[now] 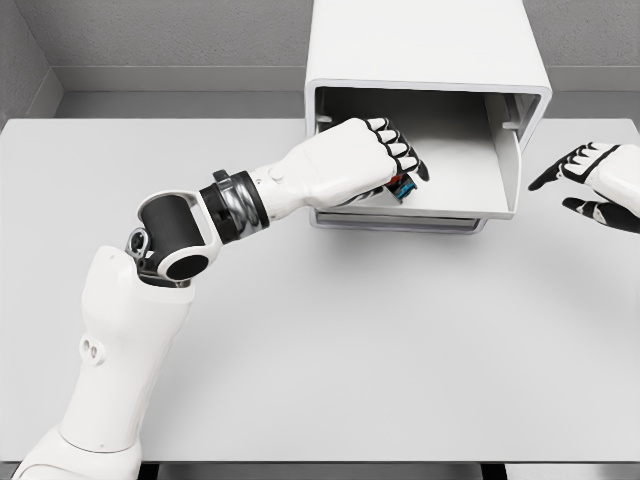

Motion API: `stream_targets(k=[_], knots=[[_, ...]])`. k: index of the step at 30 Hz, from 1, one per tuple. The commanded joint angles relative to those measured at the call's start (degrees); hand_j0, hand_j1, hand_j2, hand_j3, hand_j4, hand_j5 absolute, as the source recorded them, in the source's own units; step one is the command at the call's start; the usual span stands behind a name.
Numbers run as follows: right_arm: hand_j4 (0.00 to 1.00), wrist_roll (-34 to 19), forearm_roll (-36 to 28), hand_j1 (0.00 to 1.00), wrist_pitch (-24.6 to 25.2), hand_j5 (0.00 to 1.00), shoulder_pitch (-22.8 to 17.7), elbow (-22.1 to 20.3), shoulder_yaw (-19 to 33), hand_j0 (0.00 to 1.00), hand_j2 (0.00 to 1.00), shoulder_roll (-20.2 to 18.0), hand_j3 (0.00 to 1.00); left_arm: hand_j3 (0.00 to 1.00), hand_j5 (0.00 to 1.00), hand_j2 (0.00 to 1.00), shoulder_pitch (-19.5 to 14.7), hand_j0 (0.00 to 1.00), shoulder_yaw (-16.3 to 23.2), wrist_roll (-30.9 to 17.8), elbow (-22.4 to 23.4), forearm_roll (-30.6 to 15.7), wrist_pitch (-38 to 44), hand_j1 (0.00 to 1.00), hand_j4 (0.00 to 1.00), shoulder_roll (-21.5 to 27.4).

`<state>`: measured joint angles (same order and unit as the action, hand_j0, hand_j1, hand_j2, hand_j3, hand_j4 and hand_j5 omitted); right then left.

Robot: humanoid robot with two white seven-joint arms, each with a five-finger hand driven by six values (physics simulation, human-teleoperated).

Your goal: Slide open multi-storey tabletop storage cabinets and put open load switch and slide close multi-storey tabletop storage cabinets

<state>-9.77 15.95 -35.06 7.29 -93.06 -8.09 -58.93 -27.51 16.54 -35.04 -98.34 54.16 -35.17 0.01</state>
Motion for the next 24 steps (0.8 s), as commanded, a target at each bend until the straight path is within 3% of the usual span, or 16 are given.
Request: stream_targets(k=[1, 7, 24], knots=[[0.63, 0.0, -0.4, 0.63, 0.1, 0.63, -0.1, 0.1, 0.3, 0.63, 0.63, -0.1, 0.63, 0.72, 0.72, 0.72, 0.0, 0.72, 0.0, 0.0, 0.0, -0.3, 0.2, 0.72, 0.72, 0.0], [0.63, 0.1, -0.7, 0.63, 0.1, 0.63, -4.6, -0.6, 4.9, 0.63, 0.63, -0.7, 0.63, 0.75, 0.75, 0.75, 0.0, 0.75, 0.0, 0.0, 0.0, -0.3, 0.2, 0.75, 0.75, 0.0], [0.64, 0.1, -0.6, 0.64, 0.1, 0.64, -4.7, -0.6, 5.0, 0.64, 0.64, -0.4, 0.64, 0.8, 0.8, 0.8, -0.4, 0.8, 0.2, 0.0, -0.1, -0.3, 0.2, 0.8, 0.8, 0.0]])
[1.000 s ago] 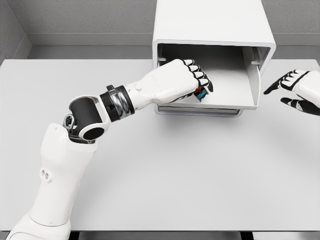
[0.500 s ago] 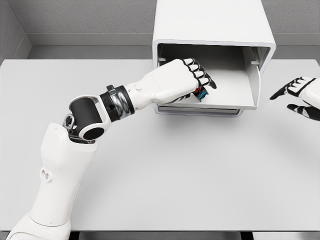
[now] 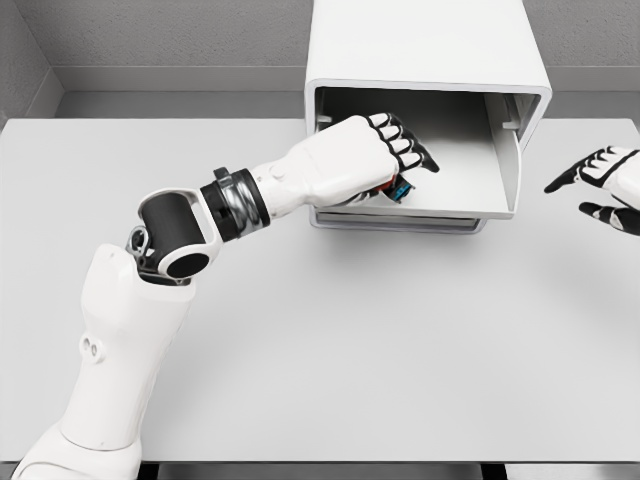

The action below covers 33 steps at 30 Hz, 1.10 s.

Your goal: Slide open multi-storey tabletop storage cabinets and put open load switch and slide close multi-storey tabletop storage cabinets

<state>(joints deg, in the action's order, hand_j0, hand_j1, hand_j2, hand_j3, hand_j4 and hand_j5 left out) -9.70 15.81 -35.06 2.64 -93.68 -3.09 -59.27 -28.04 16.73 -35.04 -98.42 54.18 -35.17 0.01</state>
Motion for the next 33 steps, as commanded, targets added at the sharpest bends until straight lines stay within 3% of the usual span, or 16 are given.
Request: stream_targets(k=[1, 19, 33], knots=[[0.64, 0.0, -0.3, 0.64, 0.1, 0.64, -0.1, 0.1, 0.0, 0.64, 0.64, -0.1, 0.64, 0.8, 0.8, 0.8, 0.0, 0.8, 0.0, 0.0, -0.1, -0.3, 0.2, 0.8, 0.8, 0.0], [0.64, 0.0, -0.3, 0.64, 0.1, 0.64, -0.1, 0.3, 0.0, 0.64, 0.64, -0.1, 0.64, 0.81, 0.81, 0.81, -0.6, 0.81, 1.7, 0.0, 0.8, -0.5, 0.2, 0.81, 0.81, 0.0], [0.64, 0.0, -0.3, 0.64, 0.1, 0.64, -0.1, 0.4, 0.0, 0.64, 0.64, -0.3, 0.64, 0.87, 0.87, 0.87, -1.4, 0.87, 0.5, 0.0, -1.0, -0.9, 0.2, 0.87, 0.87, 0.0]])
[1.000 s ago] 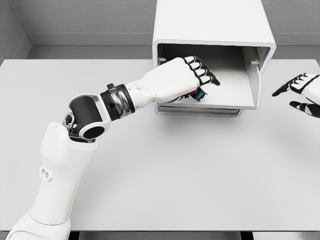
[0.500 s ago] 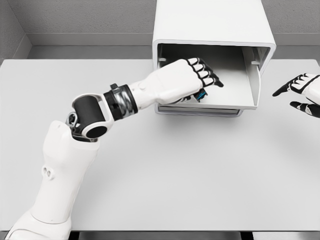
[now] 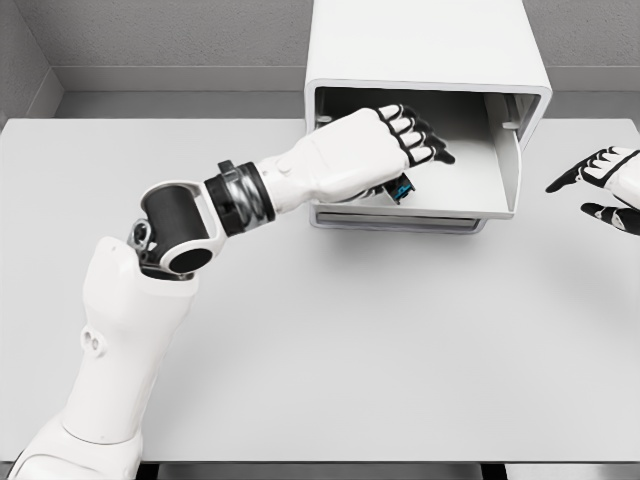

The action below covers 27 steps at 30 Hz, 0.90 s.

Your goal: Slide open multi-storey tabletop storage cabinets and put open load switch and slide close multi-storey tabletop storage cabinets

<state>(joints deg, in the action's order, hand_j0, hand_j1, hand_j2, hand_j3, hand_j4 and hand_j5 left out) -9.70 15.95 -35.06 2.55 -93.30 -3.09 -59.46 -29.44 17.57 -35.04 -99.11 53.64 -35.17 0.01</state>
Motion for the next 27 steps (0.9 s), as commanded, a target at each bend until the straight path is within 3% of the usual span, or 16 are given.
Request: stream_targets(k=[1, 27], knots=[[0.64, 0.0, -0.4, 0.64, 0.1, 0.64, 0.0, 0.0, 0.0, 0.64, 0.64, -0.1, 0.64, 0.87, 0.87, 0.87, 0.0, 0.87, -0.5, 0.0, -0.3, -0.4, 0.2, 0.87, 0.87, 0.0], [0.65, 0.1, -0.4, 0.65, 0.1, 0.65, -0.2, 2.2, 0.1, 0.65, 0.65, -0.4, 0.65, 0.9, 0.9, 0.9, -1.9, 0.9, -1.0, 0.0, 1.5, -0.5, 0.2, 0.9, 0.9, 0.0]])
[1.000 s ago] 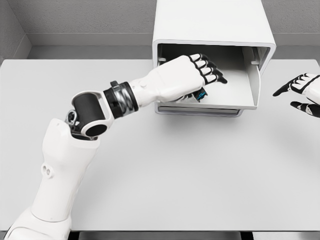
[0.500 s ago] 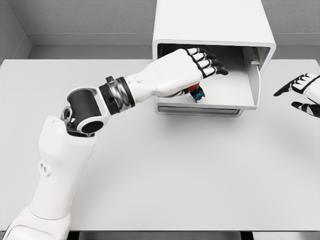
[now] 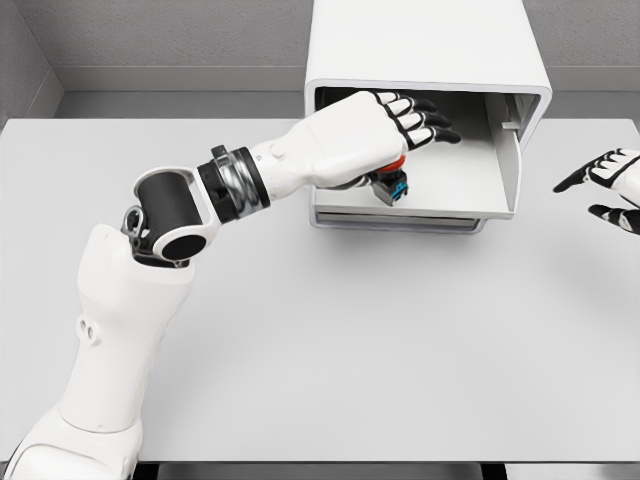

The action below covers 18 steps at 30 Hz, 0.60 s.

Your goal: Slide open multi-storey tabletop storage cabinets and put open load switch and slide close multi-storey tabletop storage cabinets

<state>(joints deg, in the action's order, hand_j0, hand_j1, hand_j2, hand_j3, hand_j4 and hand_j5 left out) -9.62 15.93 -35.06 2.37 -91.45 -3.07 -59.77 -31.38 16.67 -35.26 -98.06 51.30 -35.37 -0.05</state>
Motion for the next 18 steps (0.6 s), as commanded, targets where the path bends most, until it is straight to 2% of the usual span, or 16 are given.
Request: stream_targets(k=[1, 5, 6, 11, 18], knots=[[0.65, 0.0, -0.5, 0.65, 0.1, 0.65, 0.0, 0.4, 0.1, 0.65, 0.65, -0.1, 0.65, 0.9, 0.9, 0.9, -0.1, 0.9, -0.2, 0.3, 0.5, 1.9, 0.4, 0.9, 0.9, 0.1], [0.65, 0.0, -0.5, 0.65, 0.1, 0.65, 0.0, 0.6, 0.0, 0.65, 0.65, -0.1, 0.65, 0.9, 0.9, 0.9, -0.1, 0.9, -0.4, 0.3, 0.6, 1.9, 0.4, 0.9, 0.9, 0.1], [0.65, 0.0, -0.5, 0.65, 0.1, 0.65, 0.0, 0.6, 0.0, 0.65, 0.65, -0.1, 0.65, 0.94, 0.94, 0.94, -0.1, 0.94, -0.4, 0.3, 0.6, 1.9, 0.4, 0.94, 0.94, 0.1], [0.65, 0.0, -0.5, 0.65, 0.1, 0.65, 0.0, 0.6, 0.0, 0.65, 0.65, -0.1, 0.65, 0.99, 0.99, 0.99, 0.1, 0.99, -0.5, 0.3, -0.4, 1.4, 0.4, 0.99, 0.99, 0.1], [0.65, 0.0, -0.3, 0.65, 0.1, 0.65, -0.7, 0.6, 0.0, 0.65, 0.65, 0.0, 0.65, 0.99, 0.99, 0.99, 0.6, 0.99, -0.8, 0.3, -3.9, -3.4, 0.4, 0.99, 0.99, 0.1]])
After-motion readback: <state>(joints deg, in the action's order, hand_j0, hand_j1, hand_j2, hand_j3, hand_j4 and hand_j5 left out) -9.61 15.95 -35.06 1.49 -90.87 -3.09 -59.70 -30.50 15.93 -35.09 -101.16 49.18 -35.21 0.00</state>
